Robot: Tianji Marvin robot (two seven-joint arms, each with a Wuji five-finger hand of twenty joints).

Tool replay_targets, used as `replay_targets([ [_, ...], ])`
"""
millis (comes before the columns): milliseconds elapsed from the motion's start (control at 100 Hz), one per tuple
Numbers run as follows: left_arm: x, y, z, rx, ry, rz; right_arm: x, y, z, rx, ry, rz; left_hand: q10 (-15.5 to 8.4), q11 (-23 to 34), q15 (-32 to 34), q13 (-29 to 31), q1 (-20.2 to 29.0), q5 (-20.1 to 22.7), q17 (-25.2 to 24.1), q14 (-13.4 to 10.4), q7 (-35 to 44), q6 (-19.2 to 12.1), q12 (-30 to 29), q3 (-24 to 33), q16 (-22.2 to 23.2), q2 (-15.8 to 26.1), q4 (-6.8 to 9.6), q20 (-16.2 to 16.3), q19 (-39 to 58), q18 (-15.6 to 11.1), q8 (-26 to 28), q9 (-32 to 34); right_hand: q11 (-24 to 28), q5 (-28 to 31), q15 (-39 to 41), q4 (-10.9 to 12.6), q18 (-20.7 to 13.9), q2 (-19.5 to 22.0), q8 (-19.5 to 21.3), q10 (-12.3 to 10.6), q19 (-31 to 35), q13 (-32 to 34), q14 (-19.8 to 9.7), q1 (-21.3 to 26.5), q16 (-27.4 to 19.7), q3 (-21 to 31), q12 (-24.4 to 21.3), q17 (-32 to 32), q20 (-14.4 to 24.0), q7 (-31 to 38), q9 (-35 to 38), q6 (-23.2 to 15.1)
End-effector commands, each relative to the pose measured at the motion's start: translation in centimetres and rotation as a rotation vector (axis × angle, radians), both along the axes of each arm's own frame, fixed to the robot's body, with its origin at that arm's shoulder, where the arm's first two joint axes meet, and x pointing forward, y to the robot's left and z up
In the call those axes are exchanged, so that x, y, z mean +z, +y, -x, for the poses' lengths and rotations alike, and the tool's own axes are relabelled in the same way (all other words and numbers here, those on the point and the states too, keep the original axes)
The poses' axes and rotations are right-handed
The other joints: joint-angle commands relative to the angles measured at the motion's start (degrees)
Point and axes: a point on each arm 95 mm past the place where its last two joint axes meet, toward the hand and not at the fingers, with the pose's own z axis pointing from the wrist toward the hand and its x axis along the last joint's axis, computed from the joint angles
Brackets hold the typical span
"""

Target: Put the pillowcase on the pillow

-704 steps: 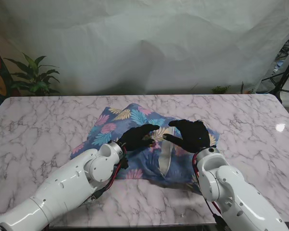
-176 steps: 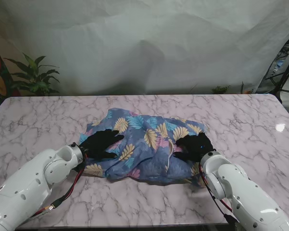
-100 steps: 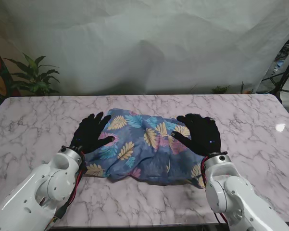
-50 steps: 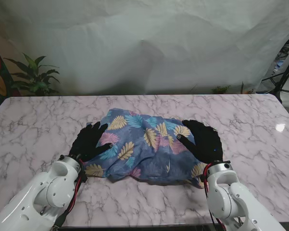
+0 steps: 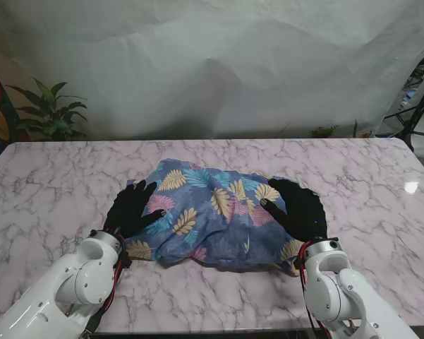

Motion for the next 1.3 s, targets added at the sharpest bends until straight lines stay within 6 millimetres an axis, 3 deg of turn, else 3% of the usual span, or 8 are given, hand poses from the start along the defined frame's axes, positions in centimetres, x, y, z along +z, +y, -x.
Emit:
replay_targets([
  [0,-0.3,-0.4,0.0,-0.017,0.014,-0.001,-0.2,0.1,0.1,-0.003,0.010,-0.003,-0.16,-1.44,-1.60,-1.55,0.00,-0.97,0.15,-1.06,-0.94,-0.64,-0.76,-1.58,-0.54,0.84,1.01,-0.96,-2.28,-1.42,-0.39,-2.82,1.09,0.00,-4.05,0.26,-2.07,2.98,-0.95,0.02,-1.24,0.72,-1.12,-0.18,-0.96,-0.71,0.46,-0.72,-1.01,0.02,-1.45,0.92],
  [1290,-0.3,0.6,0.3,0.028,-0.014,-0.008,-1.0,0.3,0.1,-0.023,0.039,-0.020,-0.49,-1.13,-1.33,-1.44,1.22,-0.82,-0.01,-1.14,-0.48,-0.46,0.40,-1.50,0.28,0.45,1.05,-0.35,-1.42,-1.37,1.38,-2.63,3.09,0.76,-3.77,0.25,-1.16,3.17,-0.56,-0.05,-1.56,1.82,-0.95,0.74,-0.77,-0.84,1.12,0.25,-1.33,0.72,-0.91,0.72],
])
